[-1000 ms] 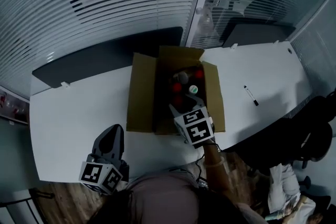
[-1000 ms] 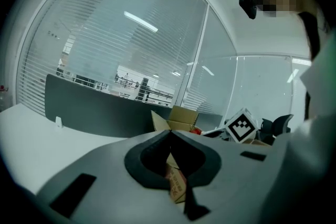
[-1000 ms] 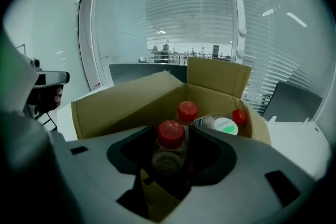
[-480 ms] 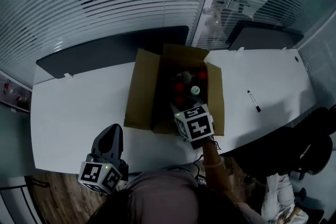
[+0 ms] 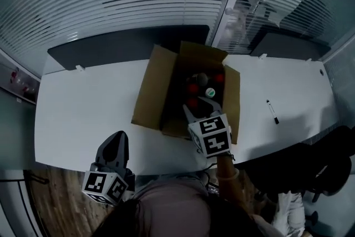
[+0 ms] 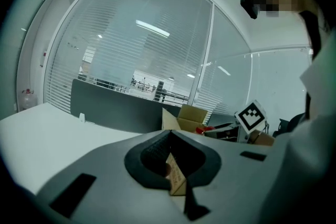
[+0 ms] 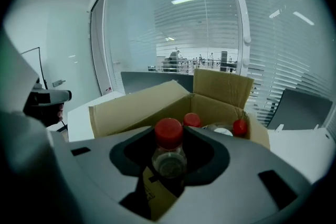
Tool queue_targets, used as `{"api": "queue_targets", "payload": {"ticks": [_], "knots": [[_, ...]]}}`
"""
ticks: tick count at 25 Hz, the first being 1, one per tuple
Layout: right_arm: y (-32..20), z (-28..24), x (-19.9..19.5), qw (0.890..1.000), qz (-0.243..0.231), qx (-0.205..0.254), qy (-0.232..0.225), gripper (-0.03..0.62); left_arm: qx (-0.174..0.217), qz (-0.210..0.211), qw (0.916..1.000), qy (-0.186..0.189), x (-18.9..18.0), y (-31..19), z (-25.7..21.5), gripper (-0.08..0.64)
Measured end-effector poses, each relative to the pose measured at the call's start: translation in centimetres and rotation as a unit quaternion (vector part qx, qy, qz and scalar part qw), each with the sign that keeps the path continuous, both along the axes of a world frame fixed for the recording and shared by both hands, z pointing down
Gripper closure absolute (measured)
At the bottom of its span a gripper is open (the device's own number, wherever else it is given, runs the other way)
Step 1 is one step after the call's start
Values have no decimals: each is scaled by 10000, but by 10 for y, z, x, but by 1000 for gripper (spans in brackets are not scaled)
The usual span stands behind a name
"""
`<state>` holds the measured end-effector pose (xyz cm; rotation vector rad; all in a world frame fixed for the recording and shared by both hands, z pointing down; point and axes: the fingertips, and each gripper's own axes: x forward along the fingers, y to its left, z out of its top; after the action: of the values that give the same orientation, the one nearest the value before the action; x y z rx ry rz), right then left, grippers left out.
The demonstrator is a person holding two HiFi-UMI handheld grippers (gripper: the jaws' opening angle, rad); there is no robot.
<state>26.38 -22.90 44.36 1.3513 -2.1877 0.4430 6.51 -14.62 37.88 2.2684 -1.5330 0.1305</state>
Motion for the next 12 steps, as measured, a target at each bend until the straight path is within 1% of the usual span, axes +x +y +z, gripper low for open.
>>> {"api": "queue_targets", "payload": {"ticks": [3,6,12], "knots": [[2,-17,2,9997,48,260,-14,420,26,24,10000,8,-2,3,0,551],[6,-36,2,9986,133,517,-28,420,163,114,9998,63,-8,2,1,551],[14,-76,0,9940,489,967,-167,420,182,501,9986,73,-18,-7,-7,551]]}}
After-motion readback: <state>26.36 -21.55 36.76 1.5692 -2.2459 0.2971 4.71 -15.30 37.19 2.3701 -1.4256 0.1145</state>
